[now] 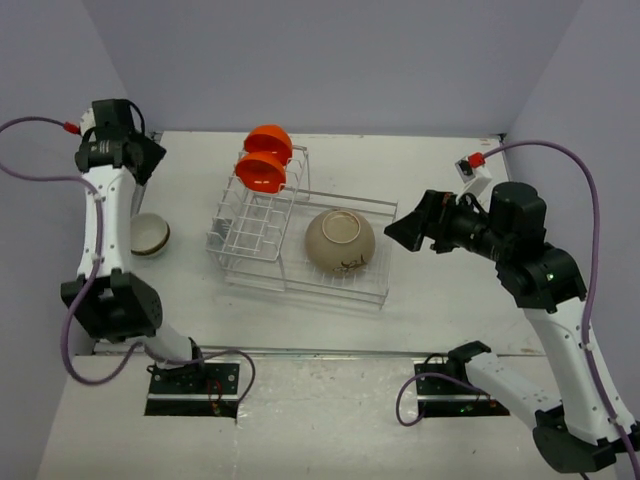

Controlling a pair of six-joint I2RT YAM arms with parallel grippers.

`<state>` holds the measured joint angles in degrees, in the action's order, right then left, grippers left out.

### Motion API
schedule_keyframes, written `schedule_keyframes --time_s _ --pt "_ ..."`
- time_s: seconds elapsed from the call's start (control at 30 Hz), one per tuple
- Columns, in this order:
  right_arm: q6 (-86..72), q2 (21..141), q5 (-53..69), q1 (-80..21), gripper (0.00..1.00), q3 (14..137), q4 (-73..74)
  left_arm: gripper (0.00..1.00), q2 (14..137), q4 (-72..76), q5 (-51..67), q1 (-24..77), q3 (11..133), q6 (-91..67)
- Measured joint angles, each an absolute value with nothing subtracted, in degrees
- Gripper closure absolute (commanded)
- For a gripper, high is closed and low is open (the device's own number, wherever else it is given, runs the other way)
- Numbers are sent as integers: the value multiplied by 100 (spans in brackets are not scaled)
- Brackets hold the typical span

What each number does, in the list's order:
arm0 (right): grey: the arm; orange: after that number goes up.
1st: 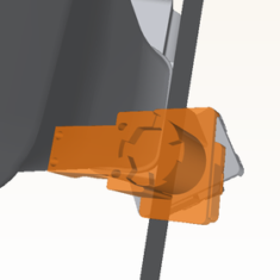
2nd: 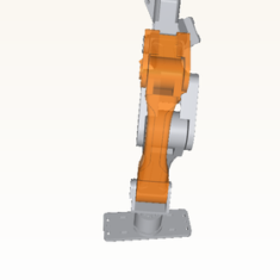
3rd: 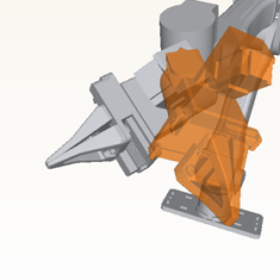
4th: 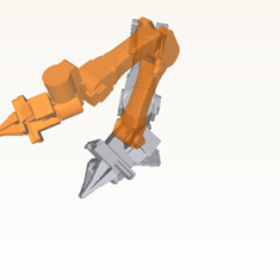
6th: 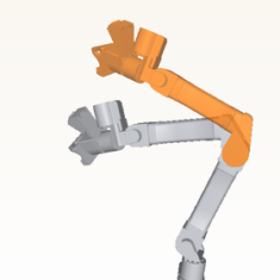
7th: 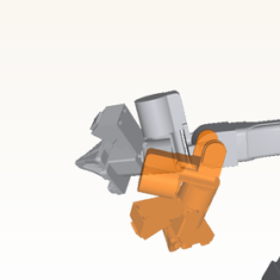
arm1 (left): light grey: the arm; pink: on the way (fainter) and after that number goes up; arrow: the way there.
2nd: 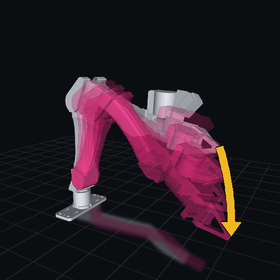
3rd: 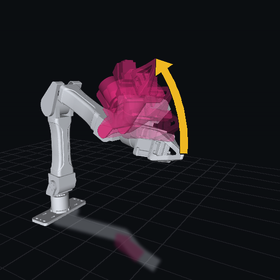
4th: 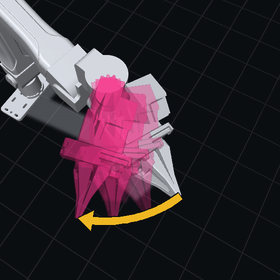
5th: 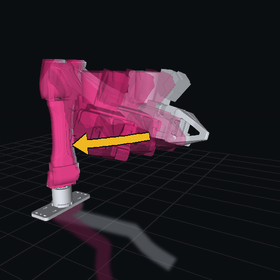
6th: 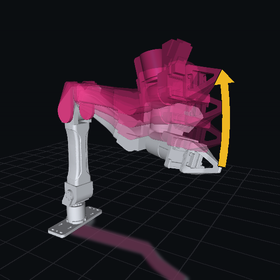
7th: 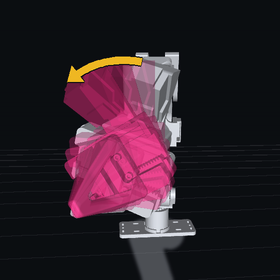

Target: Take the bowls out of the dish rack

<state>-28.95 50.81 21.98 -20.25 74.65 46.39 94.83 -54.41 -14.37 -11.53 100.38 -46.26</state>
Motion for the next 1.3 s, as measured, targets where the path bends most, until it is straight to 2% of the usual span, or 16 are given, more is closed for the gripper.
schedule_keyframes --time_s 0.2,0.4,0.67,1.3 --pt "-2989 5127 2200 -2025 1 7470 4646 51 7039 -3588 729 -714 8615 -6895" --pt "-3063 5140 2204 -2025 1 7478 4626 50 6248 -2497 1092 587 7651 -8801" --pt "-3129 5011 2222 -2025 1 7478 4580 53 6226 -2320 860 1413 7050 -9988" --pt "-3079 4831 2220 -2025 1 7520 4587 54 7094 -2724 244 1586 7623 -9531"
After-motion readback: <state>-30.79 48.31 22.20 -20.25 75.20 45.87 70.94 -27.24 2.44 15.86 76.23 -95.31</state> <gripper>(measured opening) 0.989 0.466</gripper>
